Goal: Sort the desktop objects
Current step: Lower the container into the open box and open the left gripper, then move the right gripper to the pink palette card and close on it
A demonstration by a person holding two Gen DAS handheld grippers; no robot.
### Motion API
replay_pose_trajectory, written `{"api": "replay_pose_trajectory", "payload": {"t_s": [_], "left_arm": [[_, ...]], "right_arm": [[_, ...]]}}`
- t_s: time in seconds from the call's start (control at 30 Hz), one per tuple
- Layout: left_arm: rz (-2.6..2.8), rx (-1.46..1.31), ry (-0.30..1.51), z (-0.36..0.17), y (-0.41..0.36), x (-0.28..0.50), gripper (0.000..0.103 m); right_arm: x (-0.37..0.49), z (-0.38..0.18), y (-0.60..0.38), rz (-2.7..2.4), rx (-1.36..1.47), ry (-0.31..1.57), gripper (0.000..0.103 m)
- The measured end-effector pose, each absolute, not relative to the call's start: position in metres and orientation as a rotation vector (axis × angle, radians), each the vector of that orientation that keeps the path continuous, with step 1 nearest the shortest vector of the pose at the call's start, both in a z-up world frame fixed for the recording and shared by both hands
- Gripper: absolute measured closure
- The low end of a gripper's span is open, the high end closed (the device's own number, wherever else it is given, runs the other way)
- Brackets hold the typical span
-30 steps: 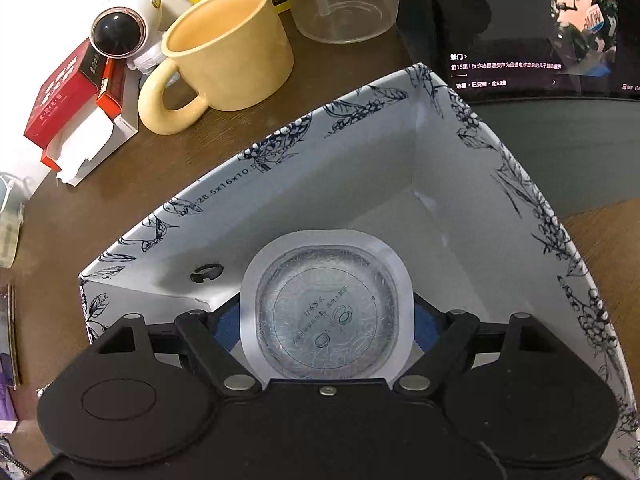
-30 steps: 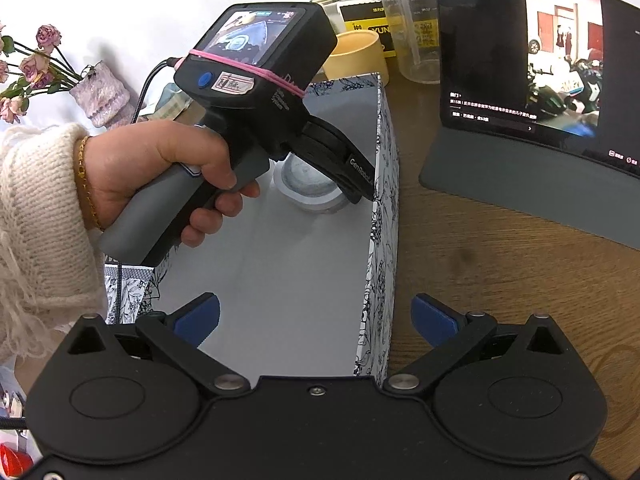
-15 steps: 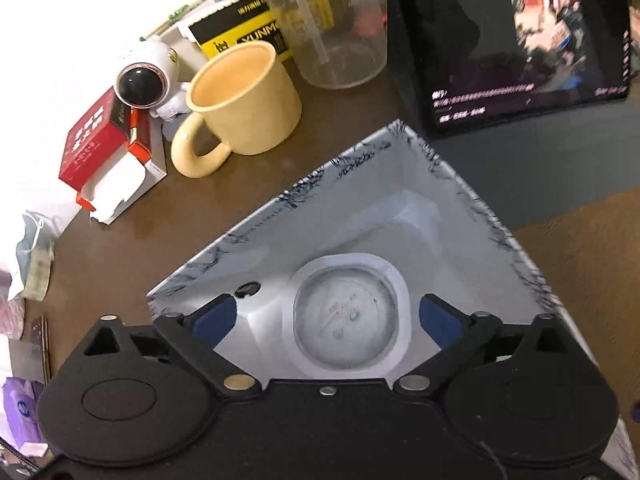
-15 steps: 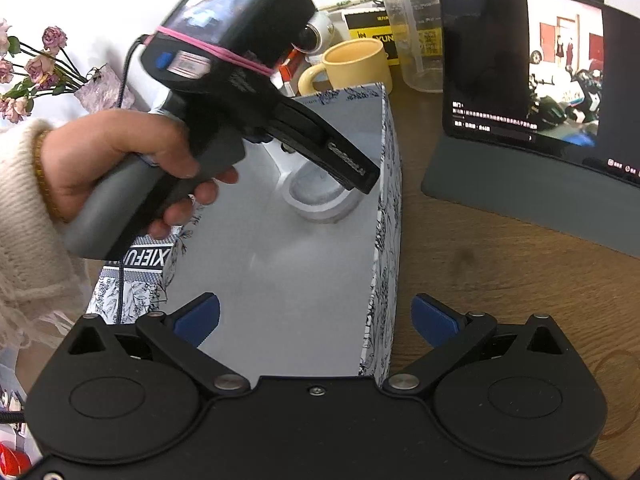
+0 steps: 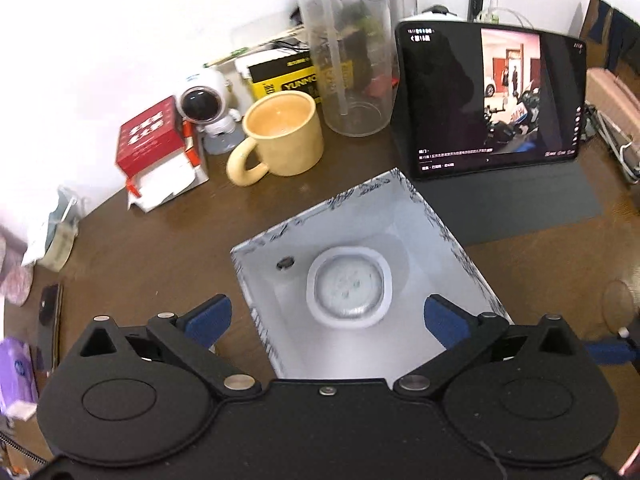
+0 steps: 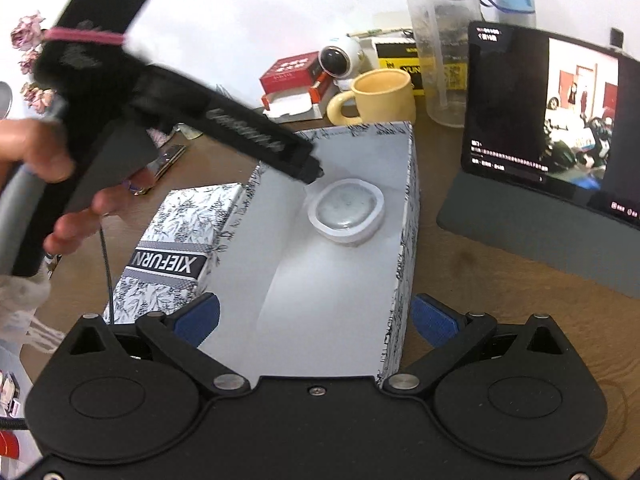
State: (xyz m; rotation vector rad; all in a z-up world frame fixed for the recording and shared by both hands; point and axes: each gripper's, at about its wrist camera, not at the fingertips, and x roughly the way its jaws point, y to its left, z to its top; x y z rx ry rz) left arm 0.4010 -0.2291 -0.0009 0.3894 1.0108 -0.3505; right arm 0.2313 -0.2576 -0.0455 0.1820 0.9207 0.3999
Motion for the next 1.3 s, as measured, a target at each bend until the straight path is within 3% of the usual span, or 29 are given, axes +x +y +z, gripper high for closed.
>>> {"api": "replay_pose_trajectory", "payload": {"t_s": [0.7,1.3], "left_arm": [[-0.296,0.291,0.967,0.056,-0.087,0.244,0.000],[-0.202,0.220,1.048,0.020,0.000,0.141,0.000]], "right_arm": [[0.131,0.000,-0.178,0.460,0.018,0.848,0.000],[0.076,-0.038,-0.090,0.819,-0.390,0.902,0.000]]}}
